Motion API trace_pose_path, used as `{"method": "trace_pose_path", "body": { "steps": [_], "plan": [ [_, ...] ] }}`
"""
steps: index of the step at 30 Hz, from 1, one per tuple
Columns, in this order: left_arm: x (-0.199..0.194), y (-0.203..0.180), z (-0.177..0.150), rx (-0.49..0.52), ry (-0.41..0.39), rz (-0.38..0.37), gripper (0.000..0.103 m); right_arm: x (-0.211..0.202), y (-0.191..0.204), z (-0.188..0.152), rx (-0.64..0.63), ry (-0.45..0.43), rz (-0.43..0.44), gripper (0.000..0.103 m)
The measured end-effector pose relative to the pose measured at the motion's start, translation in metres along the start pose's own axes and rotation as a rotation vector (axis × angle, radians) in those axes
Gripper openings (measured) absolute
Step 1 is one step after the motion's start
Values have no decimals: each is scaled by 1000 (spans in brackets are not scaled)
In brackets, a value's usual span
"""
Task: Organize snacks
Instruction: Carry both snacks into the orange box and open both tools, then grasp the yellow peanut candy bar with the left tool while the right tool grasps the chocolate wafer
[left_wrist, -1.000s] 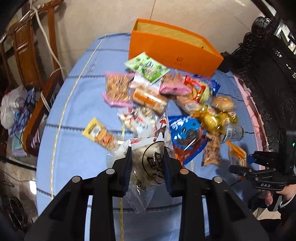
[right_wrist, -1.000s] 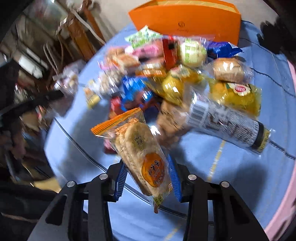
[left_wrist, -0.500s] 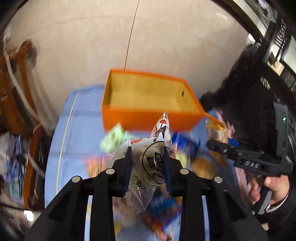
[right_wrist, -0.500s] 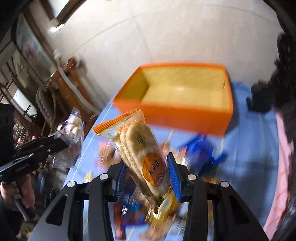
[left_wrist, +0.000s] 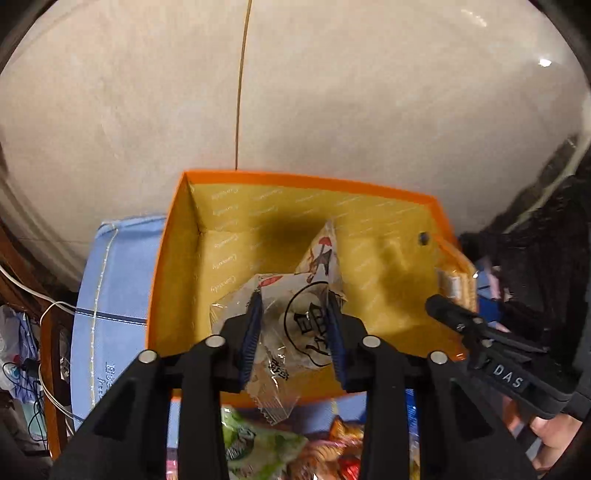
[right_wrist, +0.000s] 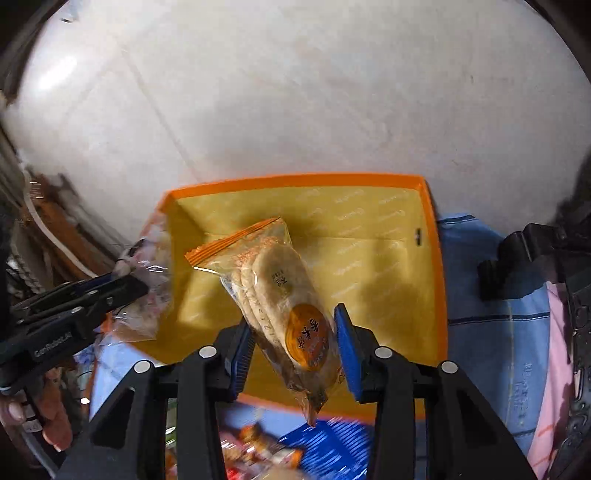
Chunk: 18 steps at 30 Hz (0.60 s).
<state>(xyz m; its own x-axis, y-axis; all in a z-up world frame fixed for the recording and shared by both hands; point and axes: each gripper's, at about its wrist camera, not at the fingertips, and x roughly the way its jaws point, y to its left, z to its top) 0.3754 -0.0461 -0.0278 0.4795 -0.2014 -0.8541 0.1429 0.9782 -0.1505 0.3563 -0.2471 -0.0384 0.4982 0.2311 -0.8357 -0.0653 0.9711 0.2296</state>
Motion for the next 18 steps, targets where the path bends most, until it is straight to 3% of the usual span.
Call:
{"method": "trace_pose_path", "body": {
  "steps": [1,2,3,5,6,8,11,14,18],
  "plan": [
    [6,2,0,-2,7,29,46,5,-2,0,2,2,-24,52],
    [7,3,-1,-1,0,50,71,6,-3,-1,1,-7,-38,63],
    [5,5,-2,3,-23,62,92,5,-5,-2,-1,-32,-51,66],
    [-5,8,-5,12,-125,77,94,2,-9,-5,9,-61,-65,72],
    [-8,9,-5,19,-132,71,94,0,-12,-6,20,-63,-62,72],
    [-13,11,-8,23,-97,65,94,-7,-19,-13,50,-71,-35,72],
    [-36,13,-27,49,-112,52,95,-29,-26,-33,78,-93,-7,76],
    [-62,22,-60,94,-125,68,95,-54,-32,-67,97,-109,5,86],
    [-95,47,-118,74,-101,64,95,-81,-31,-120,82,-97,-33,95]
  ]
}}
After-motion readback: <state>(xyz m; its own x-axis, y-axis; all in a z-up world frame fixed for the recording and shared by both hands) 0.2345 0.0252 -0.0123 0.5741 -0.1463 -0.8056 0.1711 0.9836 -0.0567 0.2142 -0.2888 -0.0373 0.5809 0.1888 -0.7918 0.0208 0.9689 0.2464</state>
